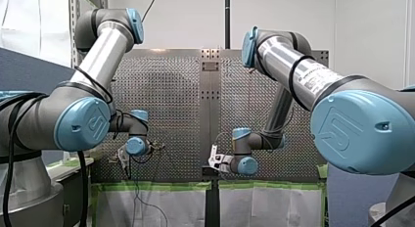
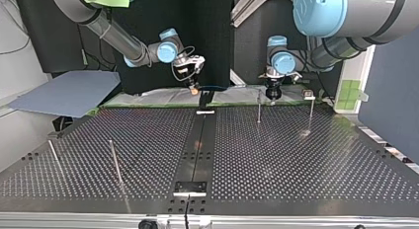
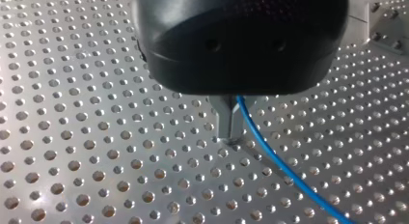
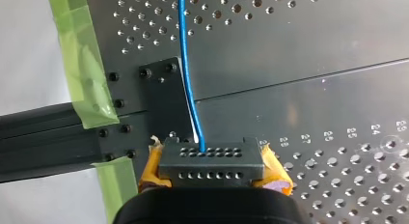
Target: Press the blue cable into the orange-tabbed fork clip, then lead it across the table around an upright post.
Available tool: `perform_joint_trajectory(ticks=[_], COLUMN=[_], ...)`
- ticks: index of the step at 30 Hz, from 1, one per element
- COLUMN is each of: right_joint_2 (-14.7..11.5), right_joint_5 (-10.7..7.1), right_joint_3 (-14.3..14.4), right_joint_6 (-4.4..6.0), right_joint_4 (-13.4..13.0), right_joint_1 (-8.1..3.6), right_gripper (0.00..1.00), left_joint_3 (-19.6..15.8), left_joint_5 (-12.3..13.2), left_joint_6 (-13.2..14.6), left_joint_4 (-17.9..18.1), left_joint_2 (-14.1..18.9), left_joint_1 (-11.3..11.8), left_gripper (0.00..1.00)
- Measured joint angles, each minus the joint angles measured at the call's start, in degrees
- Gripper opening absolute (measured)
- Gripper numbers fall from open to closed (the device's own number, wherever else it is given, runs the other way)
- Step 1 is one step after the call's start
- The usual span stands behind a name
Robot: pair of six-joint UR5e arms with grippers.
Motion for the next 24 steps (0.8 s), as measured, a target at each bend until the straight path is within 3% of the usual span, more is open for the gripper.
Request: perform_joint_trajectory(ticks=[8,24], right_joint_2=[1.7,1.8], right_joint_5=[-0.21,-0.17], right_joint_3=[-0.8,-0.9], right_joint_6=[-0.07,-0.11], right_joint_4=[0.7,0.8], right_joint_1=[0.0,0.0], right_gripper=[0.0,0.0], left_joint_3=[0.0,0.0], left_joint_5=[0.1,-0.5], left_joint_6=[0.0,-0.9], left_joint_4=[0.3,-0.7], left_joint_2=[0.0,-0.7], left_joint_1=[0.0,-0.5], left_gripper=[0.0,0.0])
